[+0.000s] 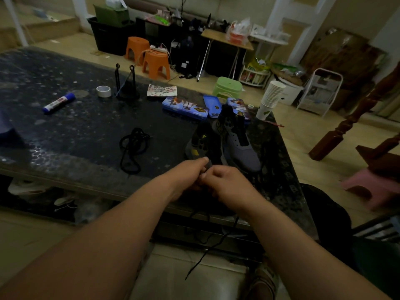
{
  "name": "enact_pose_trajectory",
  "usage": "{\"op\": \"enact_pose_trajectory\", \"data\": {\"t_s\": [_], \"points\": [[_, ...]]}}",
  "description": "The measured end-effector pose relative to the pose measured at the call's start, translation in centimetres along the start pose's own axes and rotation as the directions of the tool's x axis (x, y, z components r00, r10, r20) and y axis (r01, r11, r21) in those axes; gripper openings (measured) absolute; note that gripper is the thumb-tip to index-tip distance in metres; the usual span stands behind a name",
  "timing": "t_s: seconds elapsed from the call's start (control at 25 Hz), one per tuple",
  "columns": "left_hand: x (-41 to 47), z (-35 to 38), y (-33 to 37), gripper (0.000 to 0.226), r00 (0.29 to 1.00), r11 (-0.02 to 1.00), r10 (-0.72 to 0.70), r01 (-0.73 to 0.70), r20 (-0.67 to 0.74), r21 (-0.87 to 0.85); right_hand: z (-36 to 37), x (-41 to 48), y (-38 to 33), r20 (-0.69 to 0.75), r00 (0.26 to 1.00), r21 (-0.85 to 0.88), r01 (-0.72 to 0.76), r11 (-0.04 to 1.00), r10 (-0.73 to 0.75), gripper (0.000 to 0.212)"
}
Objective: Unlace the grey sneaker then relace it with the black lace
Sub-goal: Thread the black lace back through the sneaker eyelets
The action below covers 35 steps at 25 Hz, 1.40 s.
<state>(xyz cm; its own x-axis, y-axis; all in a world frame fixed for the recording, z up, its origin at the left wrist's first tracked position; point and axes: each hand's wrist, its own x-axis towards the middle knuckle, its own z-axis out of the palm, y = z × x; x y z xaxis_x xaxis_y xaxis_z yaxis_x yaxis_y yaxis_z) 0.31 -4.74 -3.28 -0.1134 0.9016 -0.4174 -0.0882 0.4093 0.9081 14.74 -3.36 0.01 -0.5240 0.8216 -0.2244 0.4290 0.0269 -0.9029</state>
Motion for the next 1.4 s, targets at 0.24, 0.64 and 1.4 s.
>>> {"op": "enact_pose_trajectory", "data": {"t_s": [0.24,0.64,1.4], "points": [[0.4,0.5,0.3,0.02,0.996,0.993,0.072,-0.066,-0.059,0.099,-1.2,0.2,1.9,-0.008,0.995,-0.055,-0.096,0.994,0.096,0.028],[0.2,0.4,-1.0,0.041,0.893,0.707,0.367,-0.086,-0.26,0.702,-6.3,2.8,3.6,-0.383,0.922,-0.279,-0.169,0.945,0.052,0.011],[0.7,4.0,-0.5,0.026,0.938,0.583,0.326,-0.098,-0.121,0.807,-6.3,4.3,4.6,-0.166,0.966,-0.489,0.096,0.867,-0.201,0.012]]}}
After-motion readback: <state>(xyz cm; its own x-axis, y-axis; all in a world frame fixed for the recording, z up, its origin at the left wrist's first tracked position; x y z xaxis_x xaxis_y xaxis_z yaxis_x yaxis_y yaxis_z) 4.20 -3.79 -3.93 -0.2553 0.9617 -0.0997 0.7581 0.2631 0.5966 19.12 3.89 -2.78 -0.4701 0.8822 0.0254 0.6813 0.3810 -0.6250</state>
